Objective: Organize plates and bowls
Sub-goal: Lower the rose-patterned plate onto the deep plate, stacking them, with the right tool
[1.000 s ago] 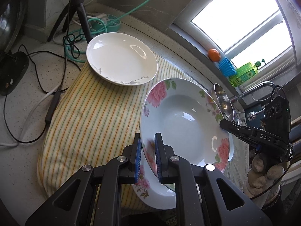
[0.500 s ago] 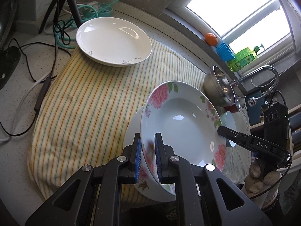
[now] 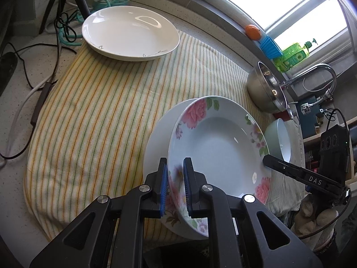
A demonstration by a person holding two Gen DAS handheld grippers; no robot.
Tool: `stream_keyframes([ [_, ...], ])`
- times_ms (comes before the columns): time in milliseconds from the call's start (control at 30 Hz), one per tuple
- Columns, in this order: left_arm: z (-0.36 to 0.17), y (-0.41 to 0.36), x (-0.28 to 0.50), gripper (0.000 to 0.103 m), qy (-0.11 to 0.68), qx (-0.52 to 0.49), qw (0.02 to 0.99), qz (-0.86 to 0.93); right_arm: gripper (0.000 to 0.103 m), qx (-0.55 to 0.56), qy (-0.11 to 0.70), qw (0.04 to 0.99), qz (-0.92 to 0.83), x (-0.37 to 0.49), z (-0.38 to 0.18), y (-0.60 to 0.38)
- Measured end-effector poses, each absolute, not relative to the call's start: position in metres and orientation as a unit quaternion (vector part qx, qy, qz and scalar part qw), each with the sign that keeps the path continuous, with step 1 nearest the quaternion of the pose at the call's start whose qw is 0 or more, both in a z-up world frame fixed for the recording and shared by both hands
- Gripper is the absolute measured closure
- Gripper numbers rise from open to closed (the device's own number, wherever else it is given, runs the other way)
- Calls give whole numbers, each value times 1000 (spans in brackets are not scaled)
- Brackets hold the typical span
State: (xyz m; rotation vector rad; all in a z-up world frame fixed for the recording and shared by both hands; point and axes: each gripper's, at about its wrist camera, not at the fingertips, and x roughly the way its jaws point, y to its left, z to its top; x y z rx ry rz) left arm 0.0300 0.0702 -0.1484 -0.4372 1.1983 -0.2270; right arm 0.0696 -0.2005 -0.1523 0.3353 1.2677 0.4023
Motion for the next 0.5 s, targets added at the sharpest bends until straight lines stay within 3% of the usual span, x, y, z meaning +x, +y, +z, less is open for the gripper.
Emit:
stream_keyframes([
  [500, -156, 64, 32, 91, 563, -192, 797, -104, 95, 138, 597, 770, 177, 61, -167, -197],
])
